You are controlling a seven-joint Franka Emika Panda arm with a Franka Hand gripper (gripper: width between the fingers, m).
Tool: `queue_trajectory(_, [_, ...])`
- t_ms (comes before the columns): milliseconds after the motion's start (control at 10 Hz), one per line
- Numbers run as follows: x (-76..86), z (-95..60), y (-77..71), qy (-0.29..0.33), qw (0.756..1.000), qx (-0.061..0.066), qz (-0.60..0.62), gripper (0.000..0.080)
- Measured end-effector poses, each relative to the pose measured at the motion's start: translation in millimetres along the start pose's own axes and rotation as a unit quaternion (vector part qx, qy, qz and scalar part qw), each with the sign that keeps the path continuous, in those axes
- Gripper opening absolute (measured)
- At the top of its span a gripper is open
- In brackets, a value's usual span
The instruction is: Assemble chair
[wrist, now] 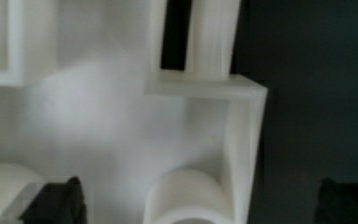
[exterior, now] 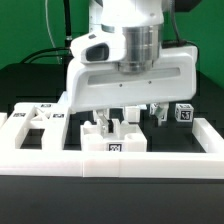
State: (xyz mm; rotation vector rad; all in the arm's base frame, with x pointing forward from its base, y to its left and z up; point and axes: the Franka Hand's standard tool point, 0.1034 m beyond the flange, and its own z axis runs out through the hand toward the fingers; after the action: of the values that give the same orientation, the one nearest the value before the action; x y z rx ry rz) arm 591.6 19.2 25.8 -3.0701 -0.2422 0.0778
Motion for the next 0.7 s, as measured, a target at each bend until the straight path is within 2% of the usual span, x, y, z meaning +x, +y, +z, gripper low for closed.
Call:
queue_trajectory(400, [-7.1, 18.7, -0.9, 0.0, 1.0, 0.0, -0.001, 0.065])
queue_trajectory(600, [-8.1, 19.8, -1.1, 0.002, 1.0, 0.0, -0.002, 0.0388])
queue_trajectory(700, [-8.1, 20.0, -1.2, 0.001, 1.0, 0.0, -0.002, 0.0388])
